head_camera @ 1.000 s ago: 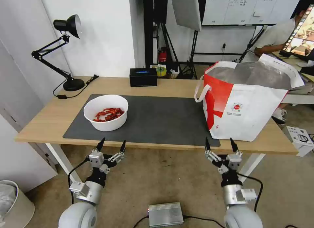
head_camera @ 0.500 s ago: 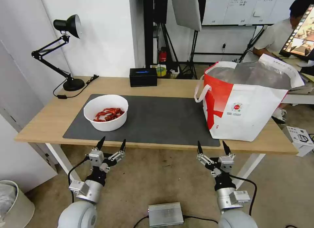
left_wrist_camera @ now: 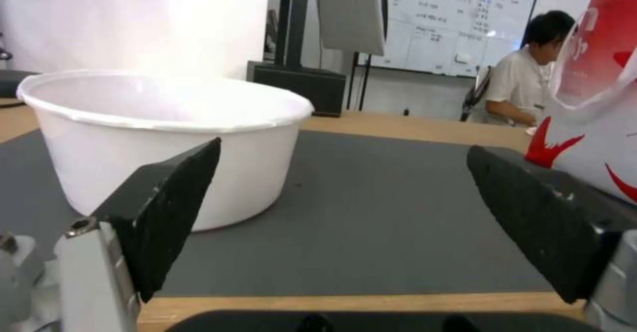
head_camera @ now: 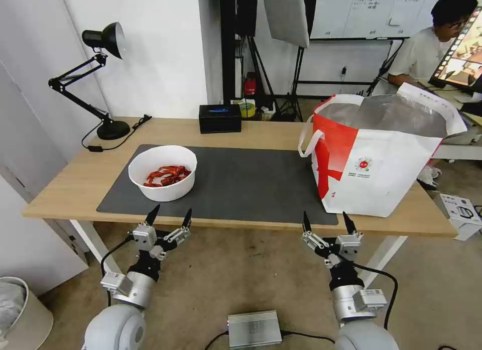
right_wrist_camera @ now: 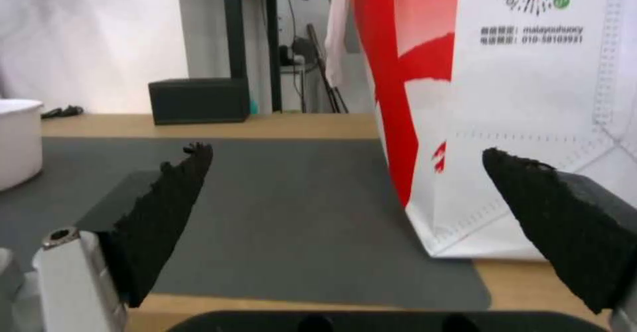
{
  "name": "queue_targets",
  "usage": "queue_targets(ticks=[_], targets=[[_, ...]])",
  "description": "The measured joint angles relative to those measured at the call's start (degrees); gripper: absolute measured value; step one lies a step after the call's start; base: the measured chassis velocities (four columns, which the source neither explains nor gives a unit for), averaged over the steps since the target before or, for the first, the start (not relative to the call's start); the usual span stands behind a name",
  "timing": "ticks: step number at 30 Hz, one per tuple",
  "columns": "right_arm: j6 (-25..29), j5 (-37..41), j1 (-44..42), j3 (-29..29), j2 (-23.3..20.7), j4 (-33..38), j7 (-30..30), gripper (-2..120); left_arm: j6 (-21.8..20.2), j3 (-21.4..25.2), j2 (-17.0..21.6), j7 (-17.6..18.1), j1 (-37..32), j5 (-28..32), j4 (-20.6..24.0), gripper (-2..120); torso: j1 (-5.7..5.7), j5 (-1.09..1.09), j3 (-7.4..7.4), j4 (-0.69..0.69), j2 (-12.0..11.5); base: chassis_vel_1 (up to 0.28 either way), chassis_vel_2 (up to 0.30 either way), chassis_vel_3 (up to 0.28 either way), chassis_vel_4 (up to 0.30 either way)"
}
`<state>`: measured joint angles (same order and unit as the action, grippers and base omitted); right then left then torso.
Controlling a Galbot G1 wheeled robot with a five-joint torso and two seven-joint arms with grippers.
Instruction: Pick up the trash from the table and place it into the takeout bag.
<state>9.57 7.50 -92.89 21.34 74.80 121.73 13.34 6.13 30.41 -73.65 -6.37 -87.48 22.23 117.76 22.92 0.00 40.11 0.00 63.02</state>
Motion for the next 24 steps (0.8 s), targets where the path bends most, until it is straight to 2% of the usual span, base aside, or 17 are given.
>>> queue_targets(ticks=[17,21,24], targets=[[0.24,-0.56,-0.48,-0.08,0.18,-0.25,-0.09,100,-2.64,-0.11,2.40,1.27,1.22,2.12,0.81,100,0.00,0.00,0.00,0.00,0.00,0.000,0.000,0.000,0.000],[0.26,-0.56,-0.49,-0.08,0.18,-0.27,-0.09,100,-5.43,-0.11,3.97,2.85,2.53,5.23,1.37,100,0.00,0.00,0.00,0.00,0.00,0.000,0.000,0.000,0.000],[0.27,-0.56,-0.48,-0.08,0.18,-0.28,-0.09,100,-9.35,0.42,6.49,4.89,4.21,9.02,1.59,100,0.00,0.00,0.00,0.00,0.00,0.000,0.000,0.000,0.000]])
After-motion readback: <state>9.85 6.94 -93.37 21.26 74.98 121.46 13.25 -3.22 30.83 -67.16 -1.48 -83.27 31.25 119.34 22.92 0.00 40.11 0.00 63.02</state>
